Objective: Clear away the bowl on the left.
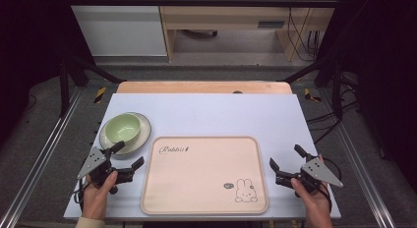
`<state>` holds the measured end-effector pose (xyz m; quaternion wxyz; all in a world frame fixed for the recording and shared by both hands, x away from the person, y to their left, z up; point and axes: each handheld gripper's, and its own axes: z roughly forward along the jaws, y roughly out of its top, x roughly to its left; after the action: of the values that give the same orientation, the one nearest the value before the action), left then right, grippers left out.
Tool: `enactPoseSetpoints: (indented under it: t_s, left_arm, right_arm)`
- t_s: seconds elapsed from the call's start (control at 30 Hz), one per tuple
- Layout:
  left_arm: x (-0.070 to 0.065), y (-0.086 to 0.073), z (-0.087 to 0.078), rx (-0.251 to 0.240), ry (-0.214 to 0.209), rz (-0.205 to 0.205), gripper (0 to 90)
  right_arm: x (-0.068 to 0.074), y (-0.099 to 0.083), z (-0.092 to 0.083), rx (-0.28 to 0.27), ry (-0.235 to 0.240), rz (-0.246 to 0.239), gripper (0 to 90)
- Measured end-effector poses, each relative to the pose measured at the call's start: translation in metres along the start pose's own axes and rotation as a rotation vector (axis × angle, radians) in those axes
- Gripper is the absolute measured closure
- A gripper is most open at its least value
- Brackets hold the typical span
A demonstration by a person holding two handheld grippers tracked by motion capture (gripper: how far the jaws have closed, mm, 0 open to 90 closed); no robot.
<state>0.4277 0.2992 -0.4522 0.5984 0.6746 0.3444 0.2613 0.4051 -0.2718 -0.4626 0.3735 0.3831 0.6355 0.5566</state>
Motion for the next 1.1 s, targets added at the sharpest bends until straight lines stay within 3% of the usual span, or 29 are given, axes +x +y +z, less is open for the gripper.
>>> enactPoseSetpoints:
  t_s: [0.13,0.33,0.43,0.47,0.57,0.63,0.7,0.83,0.97,1.03,1.1]
  left_arm:
    - [0.001,0.003,-0.001,-0.002,0.009,0.002,2.3]
    - [0.006,0.01,-0.006,0.015,0.072,0.017,2.9]
    - [0.006,0.012,-0.007,0.015,0.082,0.013,3.0]
    - [0.006,0.013,-0.007,0.025,0.088,0.028,3.0]
    - [0.011,0.023,-0.008,0.097,0.085,0.136,5.1]
    - [0.016,0.028,-0.01,0.097,0.085,0.128,6.0]
    - [0.02,0.03,-0.013,0.085,0.102,0.086,5.9]
    - [0.021,0.032,-0.01,0.124,0.127,0.079,6.0]
    - [0.027,0.04,0.002,0.201,0.148,0.062,6.6]
    - [0.034,0.05,0.006,0.222,0.167,0.047,6.8]
    - [0.042,0.063,0.01,0.262,0.183,0.062,7.3]
  right_arm:
    - [0.001,0.0,0.001,0.004,-0.001,-0.01,2.5]
    - [0.009,0.001,0.003,0.013,-0.01,-0.037,2.9]
    - [0.011,0.002,0.002,0.01,-0.006,-0.044,3.0]
    - [0.011,0.003,0.001,0.009,-0.007,-0.045,3.0]
    - [0.013,0.004,-0.001,0.005,-0.016,-0.052,3.0]
    - [0.014,0.005,-0.001,0.005,-0.007,-0.056,2.9]
    - [0.014,0.004,-0.001,0.01,-0.001,-0.062,2.9]
    - [0.015,0.004,-0.001,0.008,-0.001,-0.056,2.9]
    - [0.018,0.005,-0.002,0.013,0.006,-0.062,2.9]
    - [0.02,0.005,-0.002,0.016,0.002,-0.062,3.0]
    - [0.02,0.005,-0.001,0.021,-0.005,-0.063,3.0]
